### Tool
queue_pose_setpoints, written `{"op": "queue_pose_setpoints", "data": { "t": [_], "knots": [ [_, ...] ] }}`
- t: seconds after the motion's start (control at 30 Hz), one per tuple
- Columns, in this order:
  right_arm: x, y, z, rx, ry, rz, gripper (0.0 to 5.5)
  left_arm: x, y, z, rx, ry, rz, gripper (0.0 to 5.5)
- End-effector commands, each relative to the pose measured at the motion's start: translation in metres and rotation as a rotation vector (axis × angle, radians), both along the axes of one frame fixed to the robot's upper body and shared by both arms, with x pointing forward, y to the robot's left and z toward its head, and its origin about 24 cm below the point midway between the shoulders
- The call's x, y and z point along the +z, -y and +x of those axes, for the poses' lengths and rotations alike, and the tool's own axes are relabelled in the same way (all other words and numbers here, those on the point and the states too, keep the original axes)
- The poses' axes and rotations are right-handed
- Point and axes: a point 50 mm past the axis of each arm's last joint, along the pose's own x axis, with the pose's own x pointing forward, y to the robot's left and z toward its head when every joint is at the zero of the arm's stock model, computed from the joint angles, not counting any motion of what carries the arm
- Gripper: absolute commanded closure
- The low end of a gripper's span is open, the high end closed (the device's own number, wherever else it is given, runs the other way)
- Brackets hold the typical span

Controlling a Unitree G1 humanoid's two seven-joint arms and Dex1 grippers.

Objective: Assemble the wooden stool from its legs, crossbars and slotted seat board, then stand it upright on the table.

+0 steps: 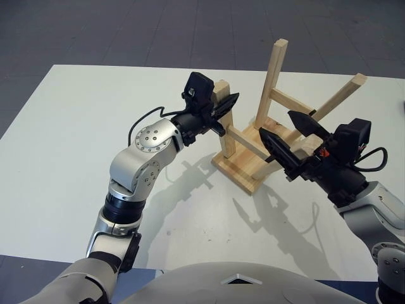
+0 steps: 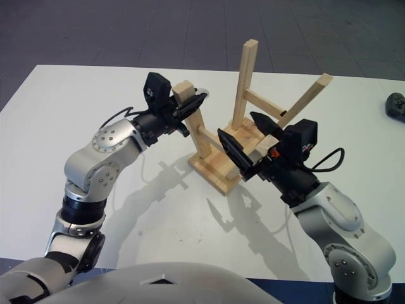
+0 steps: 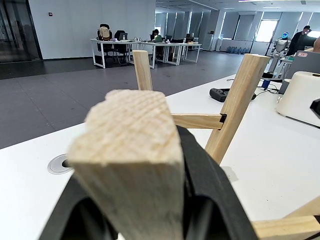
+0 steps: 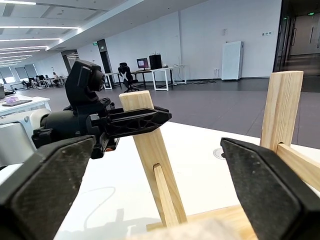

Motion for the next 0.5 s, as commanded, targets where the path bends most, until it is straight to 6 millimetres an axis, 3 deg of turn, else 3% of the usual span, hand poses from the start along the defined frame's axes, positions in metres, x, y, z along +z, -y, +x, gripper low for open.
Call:
{"op": "queue_pose_setpoints", "data": {
  "t": [0.03,0.5],
  "knots": [
    [0.0071,0.0054,0.0071,-0.051,0.033,-0.007,0.26,-0.0655,0.0136,-0.0213,-0.141,-0.26,0.231,3.89],
    [0.0044,0.0058,0.0077,-0.05,0.021,-0.024,0.1,-0.0583,0.0166,-0.0156,-0.109,-0.248,0.142,1.47]
  ]
}}
